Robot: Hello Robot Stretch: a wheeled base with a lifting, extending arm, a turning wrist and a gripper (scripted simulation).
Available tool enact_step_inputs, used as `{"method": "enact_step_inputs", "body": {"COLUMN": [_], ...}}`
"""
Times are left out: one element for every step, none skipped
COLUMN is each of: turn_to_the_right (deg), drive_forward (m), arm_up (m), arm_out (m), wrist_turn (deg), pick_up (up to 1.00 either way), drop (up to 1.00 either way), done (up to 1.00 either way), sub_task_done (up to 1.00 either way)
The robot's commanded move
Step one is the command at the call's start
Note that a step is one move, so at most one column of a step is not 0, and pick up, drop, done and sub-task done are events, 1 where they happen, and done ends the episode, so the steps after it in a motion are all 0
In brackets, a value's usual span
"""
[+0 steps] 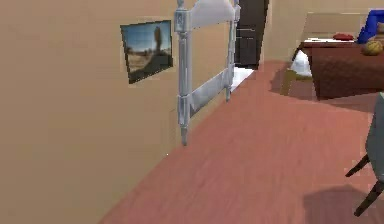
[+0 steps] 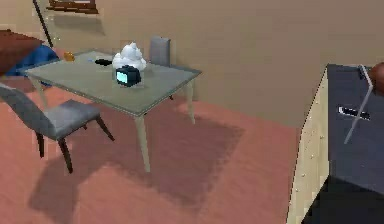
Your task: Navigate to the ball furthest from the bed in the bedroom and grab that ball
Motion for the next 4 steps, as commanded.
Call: {"method": "enact_step_inputs", "body": {"turn_to_the_right": [30.0,0.0,0.0,0.0], "drive_forward": [0.0,1.0,1.0,0.85], "arm_up": [0.0,0.0,0.0,0.0], "arm_out": [0.0,0.0,0.0,0.0], "wrist_turn": [0.0,0.0,0.0,0.0], "pick_up": [0.0,0.0,0.0,0.0], "drop": [0.0,0.0,0.0,0.0], "done": [0.0,0.0,0.0,0.0], "sub_task_done": [0.0,0.0,0.0,0.0]}}
